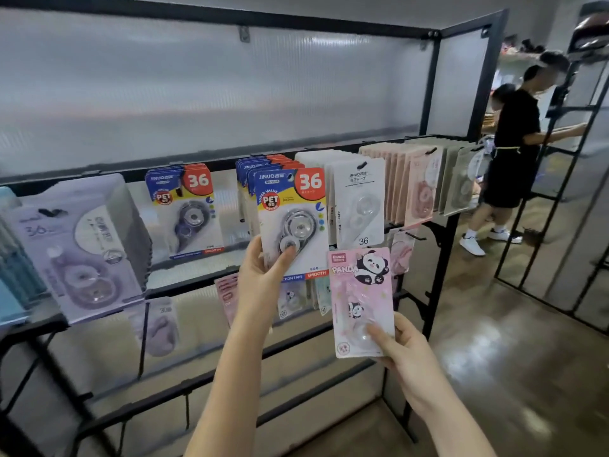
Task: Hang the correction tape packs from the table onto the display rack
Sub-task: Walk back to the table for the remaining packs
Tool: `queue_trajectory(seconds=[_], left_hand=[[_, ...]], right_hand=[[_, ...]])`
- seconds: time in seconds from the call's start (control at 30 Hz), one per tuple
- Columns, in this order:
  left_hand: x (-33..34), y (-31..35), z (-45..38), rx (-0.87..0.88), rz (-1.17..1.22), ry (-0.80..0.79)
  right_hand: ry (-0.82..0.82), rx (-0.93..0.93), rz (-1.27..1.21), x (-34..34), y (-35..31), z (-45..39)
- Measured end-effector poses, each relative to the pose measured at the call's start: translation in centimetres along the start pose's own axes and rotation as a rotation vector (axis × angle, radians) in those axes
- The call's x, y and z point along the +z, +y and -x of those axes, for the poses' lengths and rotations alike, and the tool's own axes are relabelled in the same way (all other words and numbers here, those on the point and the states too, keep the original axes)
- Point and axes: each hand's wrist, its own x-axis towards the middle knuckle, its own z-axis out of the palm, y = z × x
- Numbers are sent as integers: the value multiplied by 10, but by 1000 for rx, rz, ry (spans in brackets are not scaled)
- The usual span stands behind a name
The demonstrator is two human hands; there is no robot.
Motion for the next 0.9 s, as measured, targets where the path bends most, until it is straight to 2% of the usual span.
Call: queue_trajectory(seconds=[0.23,0.43,0.7,0.9], left_hand=[[5,-31,-33,22,16,95],[-7,-51,-59,7,-41,119],[-5,-62,-81,-31,-162,252],[-4,-87,-46,-114,-196,346]], right_hand=[[1,18,-24,3,11,-51],[-17,135,-15,0,40,-71],[-155,227,15,-11,59,-75],[-245,284,27,-32,64,-72]])
